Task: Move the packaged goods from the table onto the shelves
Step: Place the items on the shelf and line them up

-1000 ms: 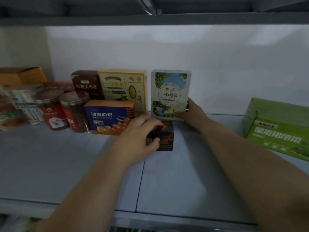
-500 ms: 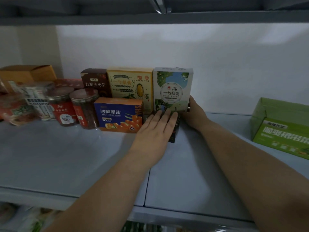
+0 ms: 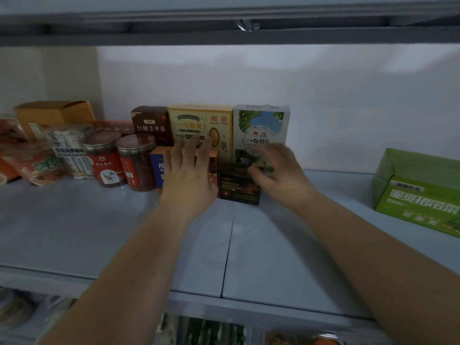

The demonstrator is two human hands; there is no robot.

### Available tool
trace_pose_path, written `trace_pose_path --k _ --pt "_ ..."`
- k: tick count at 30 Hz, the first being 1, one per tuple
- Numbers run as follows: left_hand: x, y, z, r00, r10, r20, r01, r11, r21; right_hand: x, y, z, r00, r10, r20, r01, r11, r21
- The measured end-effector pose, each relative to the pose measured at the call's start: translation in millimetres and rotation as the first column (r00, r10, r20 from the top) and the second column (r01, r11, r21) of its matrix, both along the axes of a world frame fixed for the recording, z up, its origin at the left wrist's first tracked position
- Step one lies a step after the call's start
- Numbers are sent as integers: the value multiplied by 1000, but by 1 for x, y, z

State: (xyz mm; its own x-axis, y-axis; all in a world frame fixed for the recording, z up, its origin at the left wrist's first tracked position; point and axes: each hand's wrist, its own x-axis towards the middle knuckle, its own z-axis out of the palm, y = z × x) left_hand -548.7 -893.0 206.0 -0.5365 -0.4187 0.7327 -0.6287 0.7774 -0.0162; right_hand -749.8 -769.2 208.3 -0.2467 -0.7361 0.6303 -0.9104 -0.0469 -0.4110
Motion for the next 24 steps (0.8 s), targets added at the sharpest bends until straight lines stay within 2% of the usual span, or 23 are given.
trace_pose_path --k 2,4,9,12,14,19,24 --pt "6 -14 -6 992 47 113 -49 999 17 12 -6 -12 967 60 -248 -28 991 130" --pt "4 -23 -10 984 60 167 -62 998 6 13 -14 -22 941 30 -338 8 994 109" --pt "-5 -44 -10 977 50 209 -42 998 -40 5 -20 -27 938 -81 -336 95 995 26" --pt "-8 -56 -10 973 46 226 -40 999 -32 7 -26 -23 952 -100 -290 125 990 70" --pt "-11 -61 -14 977 34 209 -32 999 -13 11 -34 -24 965 -133 -227 158 983 98" --pt "-16 -66 -26 993 -13 120 10 999 31 17 -45 -39 973 -172 -153 181 982 47" --pt "-15 -67 -29 994 -11 105 4 998 64 22 -53 -43 956 -193 -219 225 966 129"
